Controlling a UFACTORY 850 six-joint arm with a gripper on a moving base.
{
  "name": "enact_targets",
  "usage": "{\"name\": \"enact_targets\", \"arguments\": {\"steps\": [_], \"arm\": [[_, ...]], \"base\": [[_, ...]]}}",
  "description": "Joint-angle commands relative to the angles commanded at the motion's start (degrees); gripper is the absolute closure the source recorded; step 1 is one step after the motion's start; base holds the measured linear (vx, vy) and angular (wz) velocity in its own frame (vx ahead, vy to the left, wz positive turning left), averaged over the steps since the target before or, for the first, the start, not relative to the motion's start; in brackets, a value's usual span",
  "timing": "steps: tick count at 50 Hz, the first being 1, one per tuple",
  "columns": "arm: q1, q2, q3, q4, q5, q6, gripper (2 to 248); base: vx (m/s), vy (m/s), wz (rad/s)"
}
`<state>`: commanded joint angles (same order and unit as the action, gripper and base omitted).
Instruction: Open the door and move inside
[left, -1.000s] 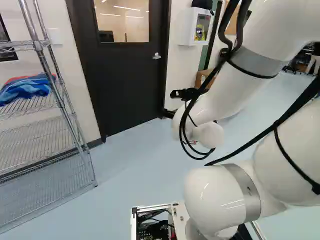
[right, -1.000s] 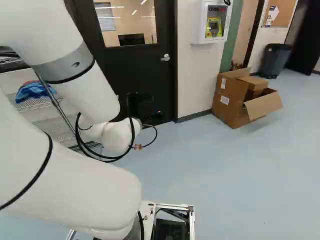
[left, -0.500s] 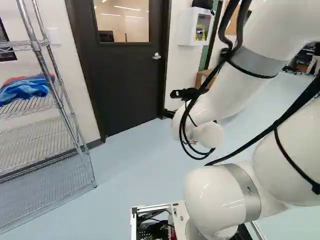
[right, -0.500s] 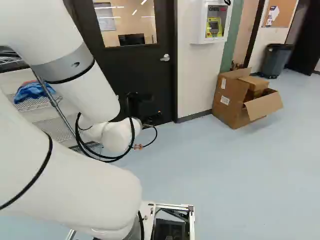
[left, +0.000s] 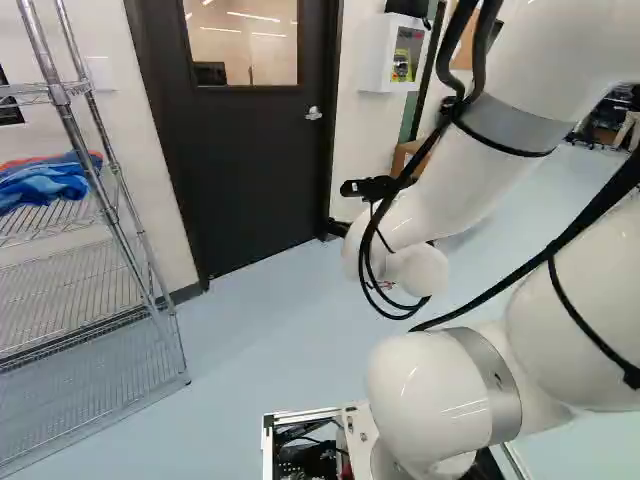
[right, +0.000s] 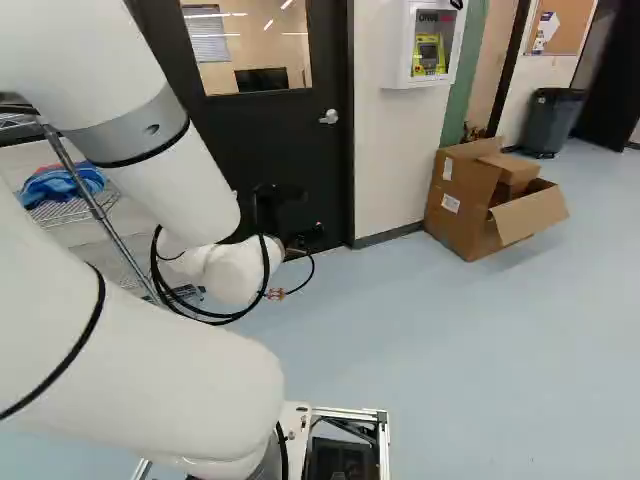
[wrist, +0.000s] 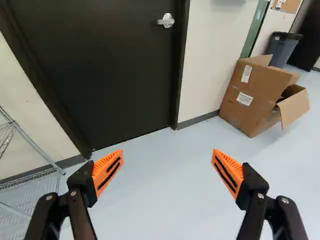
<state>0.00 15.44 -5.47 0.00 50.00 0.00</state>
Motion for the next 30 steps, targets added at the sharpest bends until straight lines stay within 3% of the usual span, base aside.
{"name": "enact_targets", "arguments": {"steps": [30], "arm": [[0.00, 0.00, 0.00, 0.00, 0.00, 0.00, 3]], "base": [[0.112, -0.001, -0.008]]}}
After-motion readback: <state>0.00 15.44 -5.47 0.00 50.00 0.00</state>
